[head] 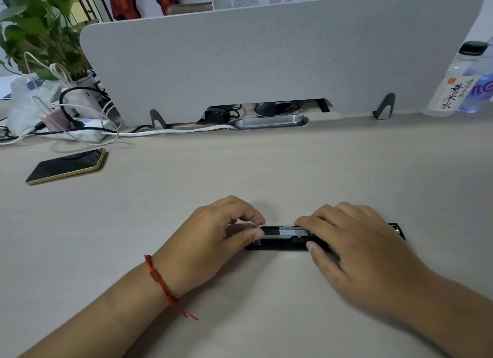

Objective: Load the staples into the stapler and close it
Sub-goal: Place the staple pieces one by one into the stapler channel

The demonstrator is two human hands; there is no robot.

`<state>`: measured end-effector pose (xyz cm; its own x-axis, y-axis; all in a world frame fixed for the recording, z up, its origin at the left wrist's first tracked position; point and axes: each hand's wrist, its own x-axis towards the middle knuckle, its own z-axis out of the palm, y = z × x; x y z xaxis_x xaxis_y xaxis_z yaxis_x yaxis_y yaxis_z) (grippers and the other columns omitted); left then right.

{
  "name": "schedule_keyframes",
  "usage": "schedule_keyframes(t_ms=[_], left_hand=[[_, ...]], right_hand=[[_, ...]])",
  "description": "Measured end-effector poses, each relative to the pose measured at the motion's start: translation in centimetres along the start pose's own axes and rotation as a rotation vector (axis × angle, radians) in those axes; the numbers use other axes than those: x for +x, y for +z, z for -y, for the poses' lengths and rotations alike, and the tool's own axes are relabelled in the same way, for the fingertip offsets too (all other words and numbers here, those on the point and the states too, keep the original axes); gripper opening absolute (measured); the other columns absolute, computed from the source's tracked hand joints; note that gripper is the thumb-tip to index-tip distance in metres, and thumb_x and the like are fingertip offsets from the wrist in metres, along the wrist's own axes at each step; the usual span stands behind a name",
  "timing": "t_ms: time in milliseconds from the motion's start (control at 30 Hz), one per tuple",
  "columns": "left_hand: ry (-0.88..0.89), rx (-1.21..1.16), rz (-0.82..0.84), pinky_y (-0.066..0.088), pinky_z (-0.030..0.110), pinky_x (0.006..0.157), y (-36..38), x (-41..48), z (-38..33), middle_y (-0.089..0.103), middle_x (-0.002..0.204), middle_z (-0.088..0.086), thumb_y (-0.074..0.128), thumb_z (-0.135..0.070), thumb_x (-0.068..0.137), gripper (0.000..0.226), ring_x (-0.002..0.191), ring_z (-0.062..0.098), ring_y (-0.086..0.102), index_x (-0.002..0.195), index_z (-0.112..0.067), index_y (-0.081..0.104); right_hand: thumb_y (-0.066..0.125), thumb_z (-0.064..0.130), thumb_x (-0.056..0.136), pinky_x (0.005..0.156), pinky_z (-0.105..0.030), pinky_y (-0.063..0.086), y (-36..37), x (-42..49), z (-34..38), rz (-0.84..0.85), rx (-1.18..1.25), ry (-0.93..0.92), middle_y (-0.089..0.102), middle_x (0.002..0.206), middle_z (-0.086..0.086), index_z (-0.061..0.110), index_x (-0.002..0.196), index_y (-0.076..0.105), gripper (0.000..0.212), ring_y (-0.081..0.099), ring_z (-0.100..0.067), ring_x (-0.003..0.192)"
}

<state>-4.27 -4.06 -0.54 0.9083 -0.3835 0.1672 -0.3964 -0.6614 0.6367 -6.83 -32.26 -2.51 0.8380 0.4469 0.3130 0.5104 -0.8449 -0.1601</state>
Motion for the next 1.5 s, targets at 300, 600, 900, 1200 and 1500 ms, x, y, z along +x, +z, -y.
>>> schedule_keyframes(t_ms=[300,600,900,1200,1500], left_hand=[[-0.057,-0.006,0.015,0.048,0.01,0.084,-0.2,-0.1,-0.4,0.074,0.11,-0.021,0.078,-0.032,0.096,0.011,0.108,0.001,0.069,0.104,-0.039,0.077],[-0.009,0.009,0.013,0.054,0.027,0.094,-0.2,-0.2,-0.1,0.072,0.114,-0.02,0.082,-0.038,0.093,0.022,0.111,0.004,0.069,0.113,-0.039,0.075],[0.257,0.165,0.086,0.053,0.028,0.096,-0.6,-0.2,1.5,0.06,0.127,-0.02,0.079,-0.038,0.096,0.026,0.118,0.008,0.061,0.119,-0.033,0.068],[0.298,0.209,0.056,0.054,0.028,0.095,-0.6,-0.1,1.4,0.065,0.122,-0.014,0.079,-0.031,0.097,0.022,0.113,0.01,0.064,0.117,-0.026,0.072],[0.367,0.223,0.086,0.051,0.027,0.099,0.5,0.2,1.5,0.06,0.133,-0.013,0.07,-0.037,0.103,0.03,0.12,0.011,0.059,0.133,-0.033,0.069]], right_hand=[[0.046,0.04,0.101,0.083,-0.04,0.048,-0.1,0.0,0.0,0.005,-0.005,-0.001,0.06,0.103,0.018,0.035,0.126,0.065,0.032,0.056,-0.016,0.089],[0.047,0.04,0.1,0.082,-0.042,0.049,0.0,0.0,0.0,0.013,-0.009,0.0,0.06,0.103,0.018,0.035,0.126,0.066,0.032,0.056,-0.017,0.089],[0.047,0.041,0.1,0.082,-0.04,0.047,0.0,0.0,-0.1,0.014,0.0,0.006,0.059,0.103,0.019,0.037,0.125,0.065,0.031,0.055,-0.016,0.09],[0.046,0.042,0.101,0.082,-0.037,0.044,0.4,0.0,-0.3,0.01,0.006,0.007,0.059,0.104,0.019,0.037,0.127,0.064,0.032,0.053,-0.015,0.09],[0.046,0.042,0.101,0.083,-0.035,0.042,0.5,0.0,-0.4,0.005,0.014,-0.001,0.058,0.105,0.02,0.038,0.129,0.063,0.032,0.053,-0.014,0.091]])
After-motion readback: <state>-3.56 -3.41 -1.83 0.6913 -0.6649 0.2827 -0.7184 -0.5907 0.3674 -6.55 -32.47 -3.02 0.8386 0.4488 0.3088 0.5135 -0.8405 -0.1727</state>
